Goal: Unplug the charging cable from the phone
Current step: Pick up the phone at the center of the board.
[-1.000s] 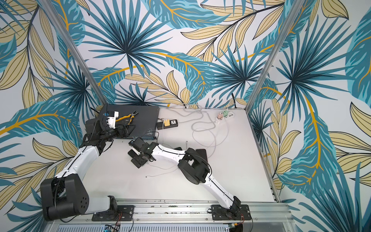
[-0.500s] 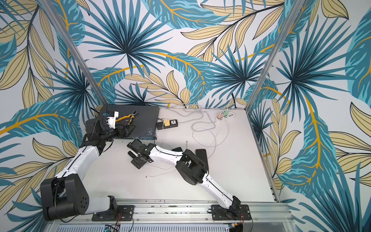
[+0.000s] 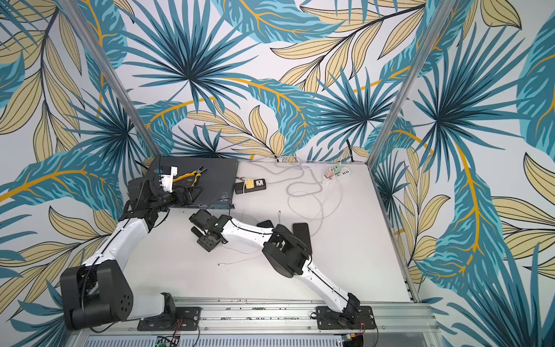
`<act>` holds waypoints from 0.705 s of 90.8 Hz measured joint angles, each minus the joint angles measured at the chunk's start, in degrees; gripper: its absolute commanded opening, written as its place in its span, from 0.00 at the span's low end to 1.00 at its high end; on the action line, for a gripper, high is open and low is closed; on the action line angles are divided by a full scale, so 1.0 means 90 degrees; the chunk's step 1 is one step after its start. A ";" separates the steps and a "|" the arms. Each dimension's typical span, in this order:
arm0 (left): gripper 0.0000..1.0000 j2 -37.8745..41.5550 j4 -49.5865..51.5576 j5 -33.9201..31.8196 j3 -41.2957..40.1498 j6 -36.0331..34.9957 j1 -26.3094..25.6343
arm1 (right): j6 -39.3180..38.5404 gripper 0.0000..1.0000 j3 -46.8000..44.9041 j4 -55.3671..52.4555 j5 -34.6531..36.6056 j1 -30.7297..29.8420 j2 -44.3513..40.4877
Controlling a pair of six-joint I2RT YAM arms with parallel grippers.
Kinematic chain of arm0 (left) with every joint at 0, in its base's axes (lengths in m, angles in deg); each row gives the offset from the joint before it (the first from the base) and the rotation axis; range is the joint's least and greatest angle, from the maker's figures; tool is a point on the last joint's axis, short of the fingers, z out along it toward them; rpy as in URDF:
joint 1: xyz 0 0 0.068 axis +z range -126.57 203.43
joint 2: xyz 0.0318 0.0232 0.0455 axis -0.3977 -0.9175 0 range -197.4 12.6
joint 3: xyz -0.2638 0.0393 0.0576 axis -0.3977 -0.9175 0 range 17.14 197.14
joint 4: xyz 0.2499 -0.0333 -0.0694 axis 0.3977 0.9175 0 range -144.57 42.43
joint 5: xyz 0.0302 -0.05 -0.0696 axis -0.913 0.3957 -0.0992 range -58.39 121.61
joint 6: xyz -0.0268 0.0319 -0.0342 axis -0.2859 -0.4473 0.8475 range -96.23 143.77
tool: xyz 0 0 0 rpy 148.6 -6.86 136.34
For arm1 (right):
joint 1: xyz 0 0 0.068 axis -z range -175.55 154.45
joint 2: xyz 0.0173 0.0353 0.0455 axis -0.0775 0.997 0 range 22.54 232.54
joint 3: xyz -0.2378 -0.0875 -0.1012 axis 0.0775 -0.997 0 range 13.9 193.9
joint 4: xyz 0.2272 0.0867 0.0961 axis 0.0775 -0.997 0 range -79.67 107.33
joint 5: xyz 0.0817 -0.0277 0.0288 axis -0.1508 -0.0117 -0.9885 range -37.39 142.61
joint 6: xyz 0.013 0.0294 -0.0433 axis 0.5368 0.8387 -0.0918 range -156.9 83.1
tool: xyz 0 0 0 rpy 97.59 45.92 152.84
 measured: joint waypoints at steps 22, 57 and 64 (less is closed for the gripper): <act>1.00 0.0000 0.0000 0.0022 0.0000 0.0024 0.0000 | 0.0002 0.59 -0.0457 0.0148 0.0049 0.0012 -0.0277; 1.00 0.0000 -0.0131 0.0335 0.0000 0.0102 0.0005 | 0.0189 0.58 -0.2385 0.1042 -0.0328 0.0384 -0.1685; 1.00 0.0000 -0.0155 0.0401 0.0000 0.0124 0.0005 | 0.0342 0.58 -0.2849 0.1367 -0.0595 0.0537 -0.2057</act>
